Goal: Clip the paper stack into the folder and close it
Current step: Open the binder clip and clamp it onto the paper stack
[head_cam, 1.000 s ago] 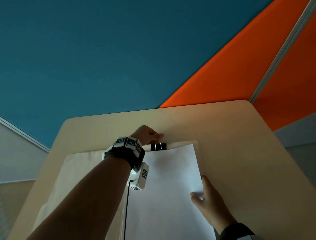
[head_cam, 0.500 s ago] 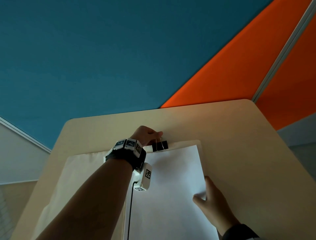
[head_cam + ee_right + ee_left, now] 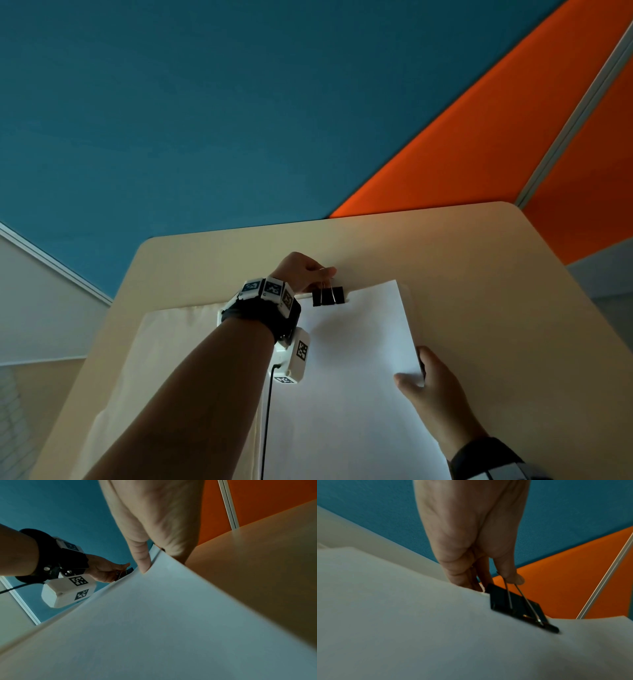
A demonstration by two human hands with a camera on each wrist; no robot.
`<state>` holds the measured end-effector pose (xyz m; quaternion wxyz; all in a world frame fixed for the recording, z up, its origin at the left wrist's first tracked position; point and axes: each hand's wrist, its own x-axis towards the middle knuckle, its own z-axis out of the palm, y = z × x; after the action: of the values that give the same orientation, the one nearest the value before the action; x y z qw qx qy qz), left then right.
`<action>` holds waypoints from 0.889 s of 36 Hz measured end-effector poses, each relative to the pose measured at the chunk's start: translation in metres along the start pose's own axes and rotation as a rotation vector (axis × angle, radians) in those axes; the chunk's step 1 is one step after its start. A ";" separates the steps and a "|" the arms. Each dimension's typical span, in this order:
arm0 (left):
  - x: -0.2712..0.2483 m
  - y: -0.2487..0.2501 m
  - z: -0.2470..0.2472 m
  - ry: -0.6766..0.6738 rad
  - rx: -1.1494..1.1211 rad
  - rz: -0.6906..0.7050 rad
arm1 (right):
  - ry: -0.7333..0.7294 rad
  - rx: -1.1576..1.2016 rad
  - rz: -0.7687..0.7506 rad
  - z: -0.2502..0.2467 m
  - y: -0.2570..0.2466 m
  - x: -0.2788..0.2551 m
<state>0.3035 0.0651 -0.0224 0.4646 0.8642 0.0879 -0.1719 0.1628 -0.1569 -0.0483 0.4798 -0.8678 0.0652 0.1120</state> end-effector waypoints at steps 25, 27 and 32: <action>0.003 0.002 0.001 0.015 0.068 0.026 | 0.126 0.220 0.162 0.017 -0.004 0.003; 0.002 0.002 0.001 0.017 0.069 0.032 | 0.126 0.221 0.161 0.018 -0.004 0.003; 0.002 0.001 0.001 0.013 0.046 0.012 | 0.132 0.231 0.163 0.019 -0.004 0.004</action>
<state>0.3050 0.0634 -0.0228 0.4449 0.8764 0.0817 -0.1654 0.1648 -0.1389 -0.0553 0.5604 -0.8041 0.1791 0.0852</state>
